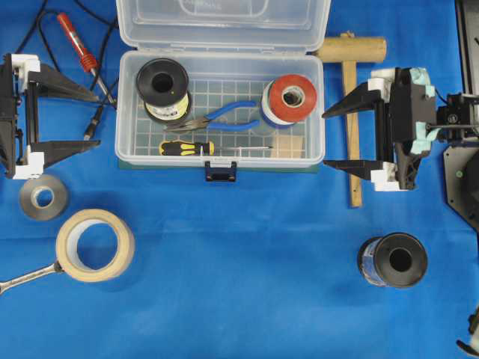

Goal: Open the tool box with both arms.

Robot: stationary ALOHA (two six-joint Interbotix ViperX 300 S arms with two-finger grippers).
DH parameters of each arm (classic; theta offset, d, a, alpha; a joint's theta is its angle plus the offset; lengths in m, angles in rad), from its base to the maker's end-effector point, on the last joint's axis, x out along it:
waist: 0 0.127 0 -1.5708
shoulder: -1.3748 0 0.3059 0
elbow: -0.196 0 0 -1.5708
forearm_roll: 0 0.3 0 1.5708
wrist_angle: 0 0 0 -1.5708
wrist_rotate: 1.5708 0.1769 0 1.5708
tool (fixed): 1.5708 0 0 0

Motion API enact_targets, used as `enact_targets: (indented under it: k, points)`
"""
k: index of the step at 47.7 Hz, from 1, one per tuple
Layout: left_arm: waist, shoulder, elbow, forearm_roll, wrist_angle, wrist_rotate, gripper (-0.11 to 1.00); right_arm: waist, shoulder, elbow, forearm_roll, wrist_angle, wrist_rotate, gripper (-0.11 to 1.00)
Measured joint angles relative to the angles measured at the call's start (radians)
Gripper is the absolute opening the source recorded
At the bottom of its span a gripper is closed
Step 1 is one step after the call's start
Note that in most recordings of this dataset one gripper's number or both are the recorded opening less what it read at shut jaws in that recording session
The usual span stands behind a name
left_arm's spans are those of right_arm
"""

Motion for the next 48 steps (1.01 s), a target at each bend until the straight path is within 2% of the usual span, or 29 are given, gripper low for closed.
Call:
enact_targets:
  k: [11, 22, 34, 41, 48]
  points:
    - [-0.017, -0.084, 0.005, 0.002, 0.074, -0.003, 0.91, 0.002, -0.061, 0.018, 0.002, 0.072, 0.003, 0.87]
    - [-0.035, -0.244, 0.012, 0.002, 0.222, -0.017, 0.9, 0.002, -0.238, 0.075, 0.002, 0.155, 0.005, 0.87]
    - [-0.043, -0.376, 0.054, 0.002, 0.333, -0.034, 0.89, 0.003, -0.408, 0.164, 0.002, 0.184, 0.017, 0.87]
    - [-0.044, -0.417, 0.078, 0.002, 0.348, -0.058, 0.89, 0.003, -0.453, 0.199, 0.002, 0.189, 0.061, 0.87]
    - [-0.044, -0.423, 0.08, 0.002, 0.35, -0.061, 0.89, 0.003, -0.453, 0.202, 0.002, 0.189, 0.066, 0.87]
